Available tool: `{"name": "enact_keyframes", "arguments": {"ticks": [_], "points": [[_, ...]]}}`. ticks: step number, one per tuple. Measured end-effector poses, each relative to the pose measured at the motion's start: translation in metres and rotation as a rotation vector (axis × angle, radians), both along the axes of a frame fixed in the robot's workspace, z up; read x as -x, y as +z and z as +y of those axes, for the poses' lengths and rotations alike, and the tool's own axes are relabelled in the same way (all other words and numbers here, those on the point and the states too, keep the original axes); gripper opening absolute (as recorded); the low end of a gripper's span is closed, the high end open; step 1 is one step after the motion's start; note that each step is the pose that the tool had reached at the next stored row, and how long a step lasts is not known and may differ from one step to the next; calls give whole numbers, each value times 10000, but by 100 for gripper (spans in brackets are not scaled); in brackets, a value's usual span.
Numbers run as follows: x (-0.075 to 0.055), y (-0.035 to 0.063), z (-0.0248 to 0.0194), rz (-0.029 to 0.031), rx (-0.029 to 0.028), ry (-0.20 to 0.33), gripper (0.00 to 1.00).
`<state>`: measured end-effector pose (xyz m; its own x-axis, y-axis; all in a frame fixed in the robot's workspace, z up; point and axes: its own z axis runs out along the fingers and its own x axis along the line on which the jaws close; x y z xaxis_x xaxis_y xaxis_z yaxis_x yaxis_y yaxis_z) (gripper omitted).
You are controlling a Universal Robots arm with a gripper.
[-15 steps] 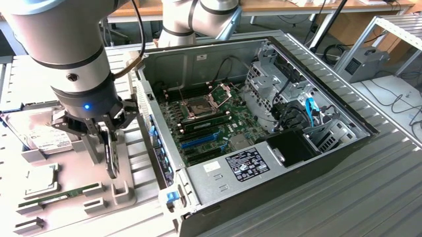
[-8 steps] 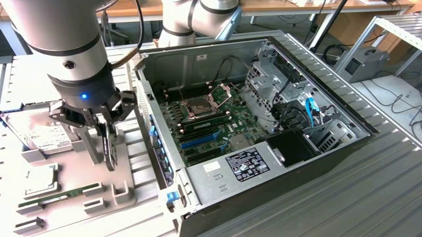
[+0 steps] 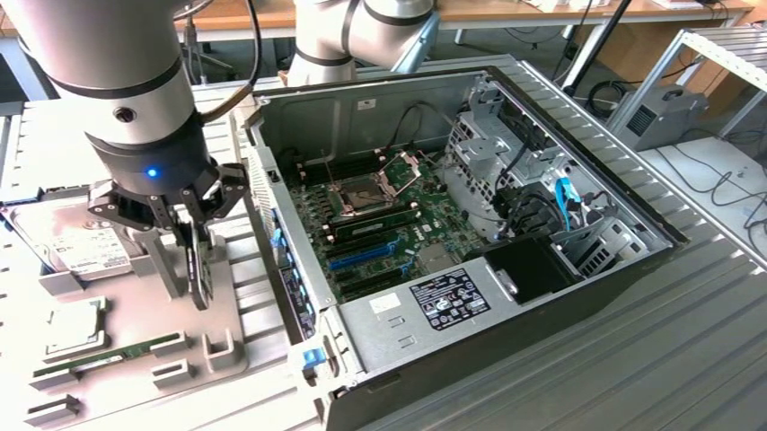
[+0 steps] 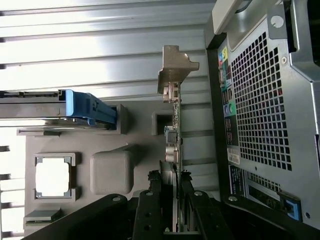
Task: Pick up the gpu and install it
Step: 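Pick up the gpu and move the gpu toward the slot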
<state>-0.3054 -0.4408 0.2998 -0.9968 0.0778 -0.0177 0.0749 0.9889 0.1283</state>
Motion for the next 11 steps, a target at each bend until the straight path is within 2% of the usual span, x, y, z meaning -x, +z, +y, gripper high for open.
{"name": "enact_keyframes", "arguments": {"ticks": [11], "points": [[0, 95, 0, -2, -2, 0, 26]]}}
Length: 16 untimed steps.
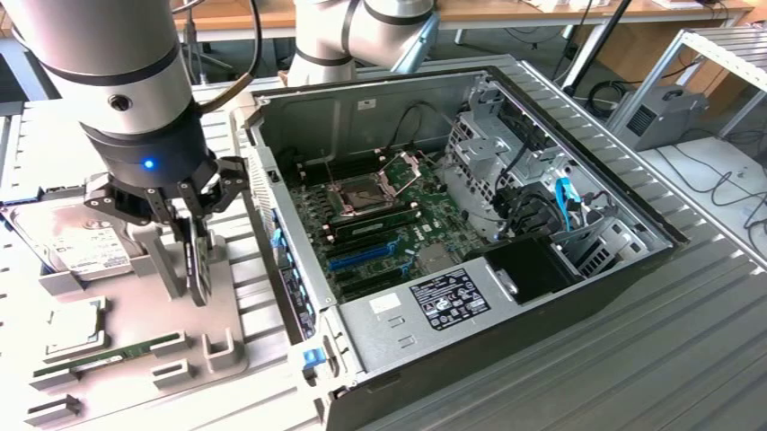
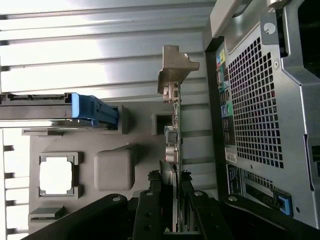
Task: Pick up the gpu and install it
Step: 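Pick up the gpu and move the gpu toward the slot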
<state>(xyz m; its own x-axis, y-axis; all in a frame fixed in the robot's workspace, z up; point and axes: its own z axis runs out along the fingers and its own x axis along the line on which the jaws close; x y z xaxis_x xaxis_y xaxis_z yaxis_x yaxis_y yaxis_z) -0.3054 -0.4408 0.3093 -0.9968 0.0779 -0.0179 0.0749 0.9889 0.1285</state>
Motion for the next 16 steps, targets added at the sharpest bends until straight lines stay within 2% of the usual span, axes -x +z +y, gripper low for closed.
{"name": "enact_keyframes", "arguments": {"ticks": [2, 4, 6, 8, 9, 10, 11, 12, 16], "points": [[0, 18, 0, 0, 10, 1, 26], [0, 35, 3, 0, 321, 0, 26], [0, 36, 7, 0, 692, 2, 26], [0, 37, 11, 0, 1021, 3, 26], [0, 39, 13, -1, 1176, 3, 26], [0, 48, 14, 0, 1280, 2, 26], [0, 63, 14, 1, 1324, 2, 26], [0, 82, 14, 2, 1340, 4, 26], [0, 166, 15, 0, 1341, 3, 26]]}}
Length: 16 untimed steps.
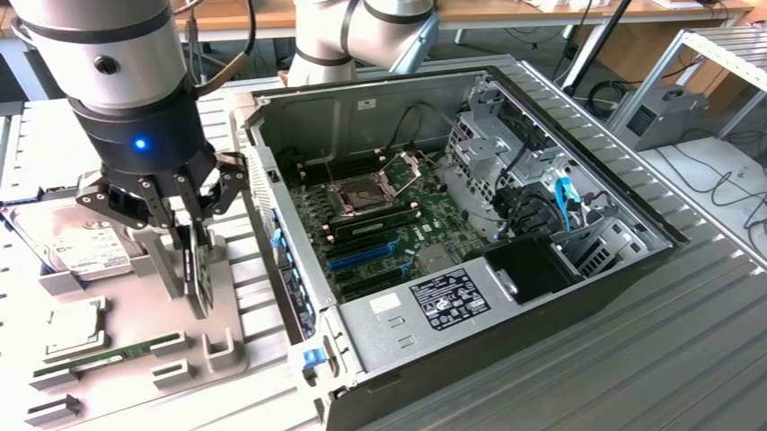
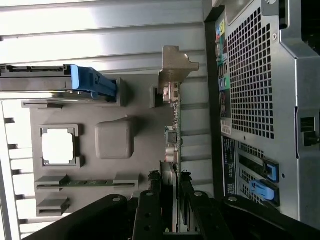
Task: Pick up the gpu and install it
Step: 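Pick up the gpu and move the gpu toward the slot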
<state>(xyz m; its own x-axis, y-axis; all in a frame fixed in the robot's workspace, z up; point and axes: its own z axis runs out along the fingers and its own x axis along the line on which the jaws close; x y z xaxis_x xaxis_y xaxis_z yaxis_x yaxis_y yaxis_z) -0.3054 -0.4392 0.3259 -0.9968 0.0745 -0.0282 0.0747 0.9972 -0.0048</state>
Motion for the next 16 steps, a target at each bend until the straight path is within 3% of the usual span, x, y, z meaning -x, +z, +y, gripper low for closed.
{"name": "enact_keyframes", "arguments": {"ticks": [16], "points": [[0, 186, 0, 0, -20, 0, 26]]}}
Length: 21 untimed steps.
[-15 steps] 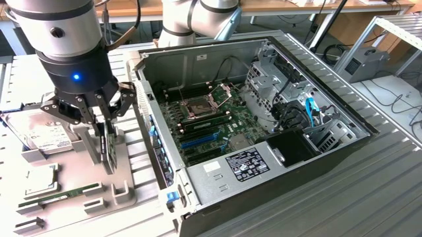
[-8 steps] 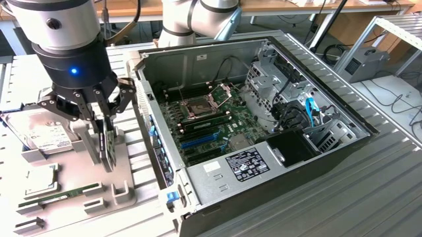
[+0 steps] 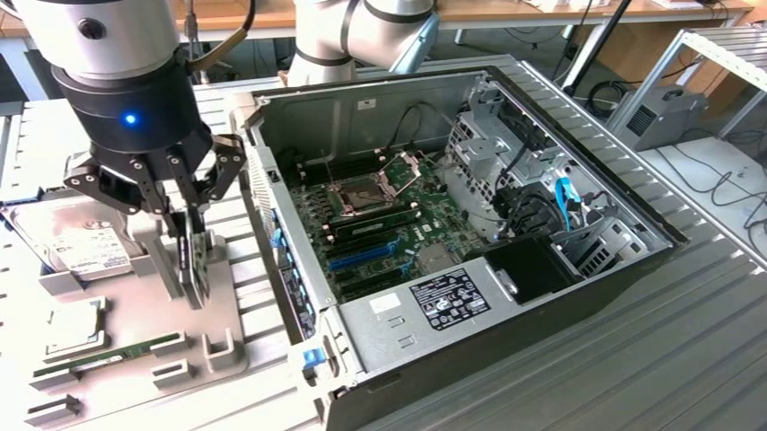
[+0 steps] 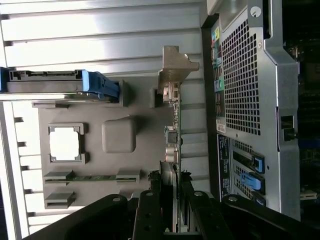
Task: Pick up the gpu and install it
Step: 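Pick up the gpu and move the gpu toward the slot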
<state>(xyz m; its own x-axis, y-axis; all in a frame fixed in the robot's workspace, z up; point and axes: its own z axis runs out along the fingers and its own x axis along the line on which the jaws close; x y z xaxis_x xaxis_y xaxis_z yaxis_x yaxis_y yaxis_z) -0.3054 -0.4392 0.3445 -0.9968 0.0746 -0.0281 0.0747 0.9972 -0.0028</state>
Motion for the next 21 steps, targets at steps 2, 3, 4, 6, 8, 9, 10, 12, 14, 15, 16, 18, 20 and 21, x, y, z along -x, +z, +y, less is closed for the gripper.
{"name": "enact_keyframes", "arguments": {"ticks": [2, 3, 4, 6, 8, 9, 10, 12, 14, 15, 16, 18, 20, 21], "points": [[0, 14, 0, -1, -26, 0, 26], [0, 19, 0, 0, -36, 0, 26], [0, 26, 0, 0, -51, 0, 26], [0, 37, 0, 0, -82, 0, 26], [0, 49, 0, 0, -112, 0, 26], [0, 53, 0, 0, -127, 1, 26], [0, 59, 0, 0, -139, 0, 26], [0, 76, 1, 2, -167, 0, 26], [0, 89, 1, 0, -175, 0, 26], [0, 94, 2, 0, -179, 0, 26], [0, 99, 2, 0, -182, 0, 26], [0, 109, 3, -1, -190, 1, 26], [0, 120, 4, 1, -197, 1, 26], [-1, 125, 4, 1, -201, 1, 26]]}}
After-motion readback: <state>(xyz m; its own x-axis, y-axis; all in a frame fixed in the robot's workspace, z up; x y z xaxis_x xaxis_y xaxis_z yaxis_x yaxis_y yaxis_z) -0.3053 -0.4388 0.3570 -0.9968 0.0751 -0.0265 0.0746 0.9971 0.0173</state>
